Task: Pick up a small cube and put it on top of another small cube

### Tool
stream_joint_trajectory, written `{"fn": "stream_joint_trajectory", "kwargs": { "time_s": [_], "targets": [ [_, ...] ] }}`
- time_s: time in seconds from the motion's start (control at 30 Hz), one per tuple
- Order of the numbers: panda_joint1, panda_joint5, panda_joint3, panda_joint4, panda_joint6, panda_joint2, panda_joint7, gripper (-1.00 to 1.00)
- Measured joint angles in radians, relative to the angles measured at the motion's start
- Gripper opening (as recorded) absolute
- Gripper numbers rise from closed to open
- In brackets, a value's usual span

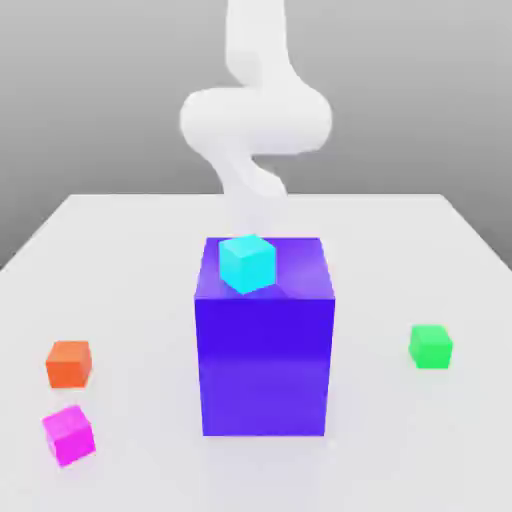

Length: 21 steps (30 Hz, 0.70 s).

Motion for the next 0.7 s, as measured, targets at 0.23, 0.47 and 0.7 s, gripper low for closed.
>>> {"fn": "stream_joint_trajectory", "kwargs": {
  "time_s": [0.23,0.47,0.7],
  "targets": [
    [-0.078,0.011,-0.055,-0.052,0.111,0.259,0.081,0.00],
    [-0.149,0.032,-0.117,-0.103,0.219,0.513,0.152,0.00],
    [-0.240,0.078,-0.169,-0.153,0.326,0.768,0.206,0.00]
  ]
}}
